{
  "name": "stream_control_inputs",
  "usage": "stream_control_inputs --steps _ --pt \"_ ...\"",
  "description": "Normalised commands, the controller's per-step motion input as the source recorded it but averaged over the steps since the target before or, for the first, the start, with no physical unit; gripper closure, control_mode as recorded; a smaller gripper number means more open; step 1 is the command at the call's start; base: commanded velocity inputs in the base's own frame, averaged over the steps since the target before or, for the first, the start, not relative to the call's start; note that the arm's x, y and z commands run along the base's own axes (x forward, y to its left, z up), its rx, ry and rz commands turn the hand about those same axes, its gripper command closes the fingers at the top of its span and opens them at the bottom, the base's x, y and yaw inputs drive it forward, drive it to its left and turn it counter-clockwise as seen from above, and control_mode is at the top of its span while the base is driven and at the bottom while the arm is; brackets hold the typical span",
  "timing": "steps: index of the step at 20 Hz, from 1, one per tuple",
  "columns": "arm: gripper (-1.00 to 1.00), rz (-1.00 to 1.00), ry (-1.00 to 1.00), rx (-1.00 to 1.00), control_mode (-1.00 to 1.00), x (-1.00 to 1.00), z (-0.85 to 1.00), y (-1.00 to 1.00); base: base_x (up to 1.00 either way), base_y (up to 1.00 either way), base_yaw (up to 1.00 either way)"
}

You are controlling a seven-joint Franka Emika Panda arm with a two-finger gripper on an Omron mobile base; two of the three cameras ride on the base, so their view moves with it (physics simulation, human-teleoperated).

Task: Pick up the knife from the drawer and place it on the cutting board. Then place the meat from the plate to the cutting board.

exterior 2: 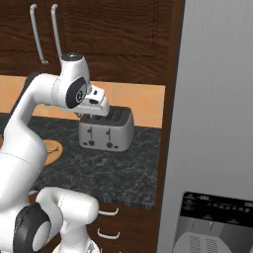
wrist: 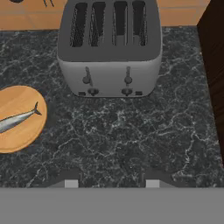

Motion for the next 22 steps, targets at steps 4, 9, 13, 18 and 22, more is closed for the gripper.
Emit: stream_control_inputs --steps 4,9,13,18,22 --pt "-1.0 0.14 0.01 0.0 -1.0 0.0 0.0 -0.1 0.0 0.0 0.0" --pt "-1.0 0.36 0.0 0.0 -1.0 0.0 0.0 -0.18 0.0 0.0 0.0" --pt "-1.0 0.55 0.01 0.0 -1.0 -0.07 -0.05 -0.01 0.0 0.0 0.0" --pt "-1.0 0.05 -0.01 0.0 -1.0 -0.44 0.0 0.08 0.0 0.0 0.0" --pt "-1.0 -0.3 -0.02 0.0 -1.0 -0.39 0.0 0.44 0.0 0.0 0.0"
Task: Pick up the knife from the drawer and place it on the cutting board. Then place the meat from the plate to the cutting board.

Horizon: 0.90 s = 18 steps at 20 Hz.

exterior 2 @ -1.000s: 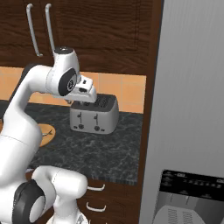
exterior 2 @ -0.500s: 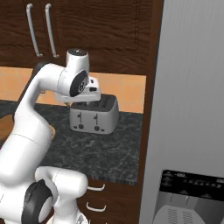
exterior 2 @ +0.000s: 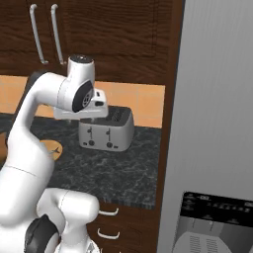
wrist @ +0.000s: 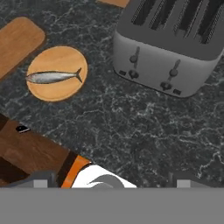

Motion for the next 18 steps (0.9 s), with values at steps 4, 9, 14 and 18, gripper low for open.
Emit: stream_control_inputs --steps 4,9,14,18 --pt "-1.0 -0.48 0.0 0.01 -1.0 -0.33 -0.05 0.26 0.0 0.0 0.0" --pt "-1.0 -0.32 0.0 0.0 -1.0 -0.03 -0.02 0.01 0.0 0.0 0.0" --pt "-1.0 0.0 0.0 0.0 1.0 0.0 0.0 0.0 0.0 0.0 0.0" --pt "-1.0 0.0 0.0 0.0 1.0 0.0 0.0 0.0 -0.03 -0.11 0.25"
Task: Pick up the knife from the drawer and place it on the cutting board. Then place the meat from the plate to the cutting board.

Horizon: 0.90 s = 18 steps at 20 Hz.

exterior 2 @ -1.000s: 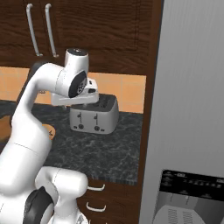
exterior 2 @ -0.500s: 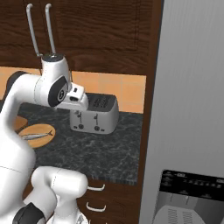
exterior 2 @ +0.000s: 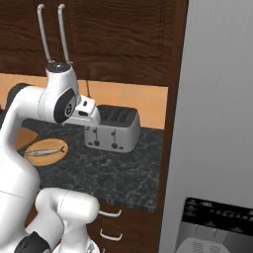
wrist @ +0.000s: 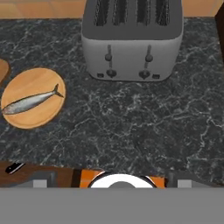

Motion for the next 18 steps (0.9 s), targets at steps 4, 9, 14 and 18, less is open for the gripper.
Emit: stream_control_inputs --steps 4,9,14,18 --pt "-1.0 0.0 0.0 0.0 1.0 0.0 0.0 0.0 -0.25 -0.06 0.56" --pt "-1.0 0.0 0.0 0.0 1.0 0.0 0.0 0.0 -0.57 -0.22 0.21" --pt "-1.0 0.0 0.0 0.0 1.0 0.0 0.0 0.0 -0.59 -0.14 0.0" --pt "-1.0 0.0 0.0 0.0 1.0 0.0 0.0 0.0 -0.06 0.0 0.23"
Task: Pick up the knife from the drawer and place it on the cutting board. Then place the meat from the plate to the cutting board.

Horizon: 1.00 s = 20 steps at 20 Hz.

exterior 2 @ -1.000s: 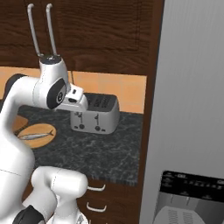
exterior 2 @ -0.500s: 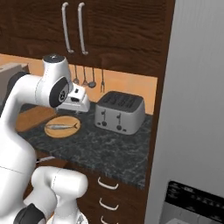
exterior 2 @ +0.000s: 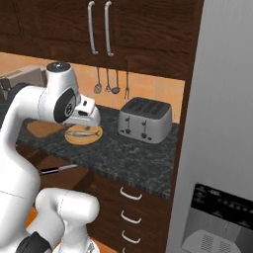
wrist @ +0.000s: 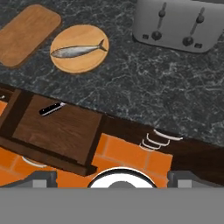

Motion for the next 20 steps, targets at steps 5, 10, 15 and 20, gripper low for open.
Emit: stream_control_inputs --steps 5,10,15,20 --pt "-1.0 0.0 0.0 0.0 1.0 0.0 0.0 0.0 0.0 0.0 0.26" --pt "-1.0 0.0 0.02 0.0 -1.0 0.0 -0.01 0.0 0.0 0.0 0.0" --pt "-1.0 -0.08 0.03 0.03 -1.0 0.39 -0.65 0.9 0.0 0.0 0.0" --pt "-1.0 -0.16 0.13 0.07 -1.0 0.62 -0.96 1.0 0.0 0.0 0.0"
